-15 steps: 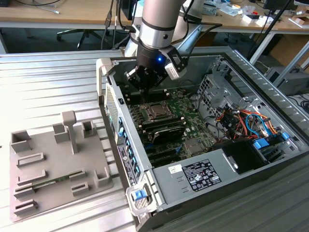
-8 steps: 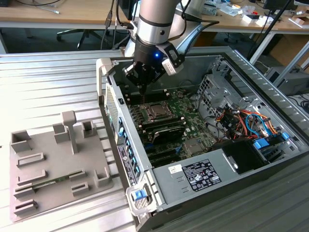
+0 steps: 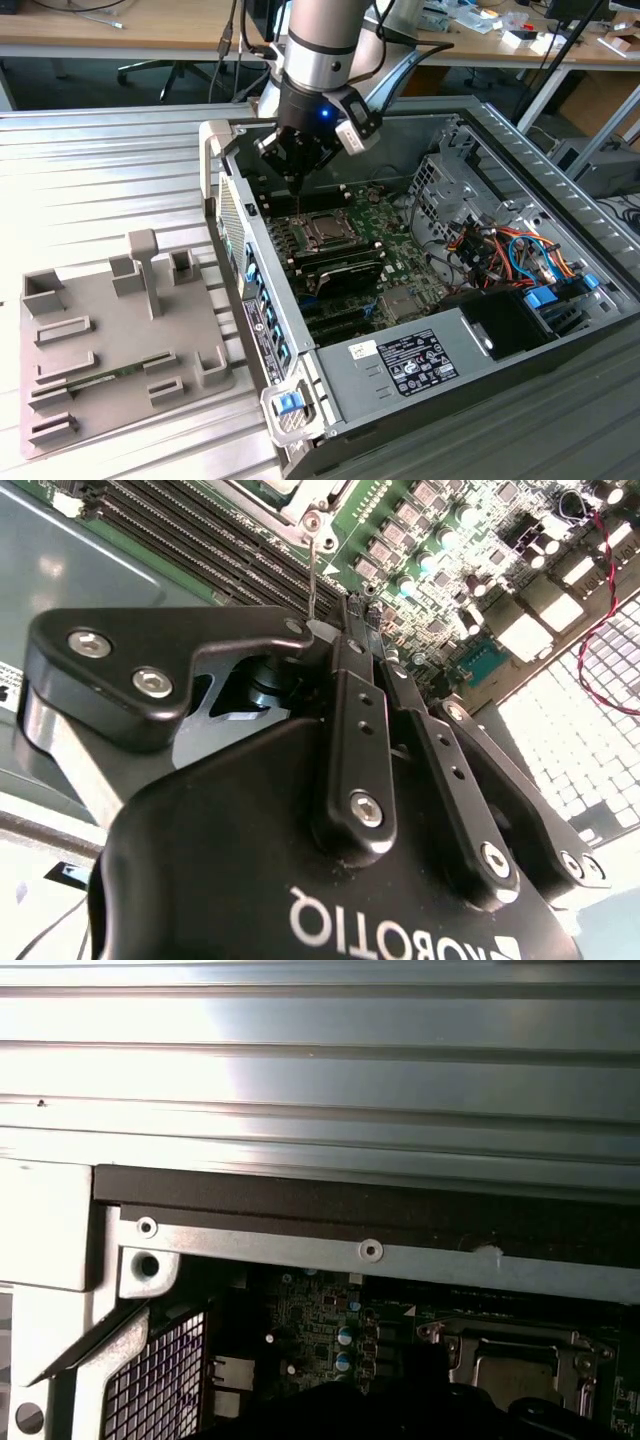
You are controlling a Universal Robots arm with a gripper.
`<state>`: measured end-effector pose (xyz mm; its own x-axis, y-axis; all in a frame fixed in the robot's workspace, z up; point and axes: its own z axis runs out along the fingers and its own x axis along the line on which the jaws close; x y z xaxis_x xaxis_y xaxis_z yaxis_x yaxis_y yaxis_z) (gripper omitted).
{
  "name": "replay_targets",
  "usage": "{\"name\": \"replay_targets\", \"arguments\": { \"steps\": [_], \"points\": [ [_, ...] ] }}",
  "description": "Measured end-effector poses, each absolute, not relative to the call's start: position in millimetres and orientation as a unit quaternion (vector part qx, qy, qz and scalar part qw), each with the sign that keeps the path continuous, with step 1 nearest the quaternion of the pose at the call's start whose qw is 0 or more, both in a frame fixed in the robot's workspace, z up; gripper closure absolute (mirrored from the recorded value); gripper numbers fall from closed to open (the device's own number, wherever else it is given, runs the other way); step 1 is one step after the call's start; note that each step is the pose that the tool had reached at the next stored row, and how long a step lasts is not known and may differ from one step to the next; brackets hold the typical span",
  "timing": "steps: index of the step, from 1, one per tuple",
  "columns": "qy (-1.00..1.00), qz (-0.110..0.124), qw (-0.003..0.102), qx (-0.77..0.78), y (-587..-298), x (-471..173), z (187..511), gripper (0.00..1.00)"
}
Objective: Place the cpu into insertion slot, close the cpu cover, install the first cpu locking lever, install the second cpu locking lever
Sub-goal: 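Install the first cpu locking lever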
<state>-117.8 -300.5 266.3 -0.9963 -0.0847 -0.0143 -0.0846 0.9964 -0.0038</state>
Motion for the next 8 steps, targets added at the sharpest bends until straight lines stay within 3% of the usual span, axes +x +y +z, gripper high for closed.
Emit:
{"name": "replay_targets", "arguments": {
  "steps": [8],
  "points": [
    [0.999, -0.001, 0.007, -0.044, -300.4, -112.6, 266.0, 0.89]
  ]
}}
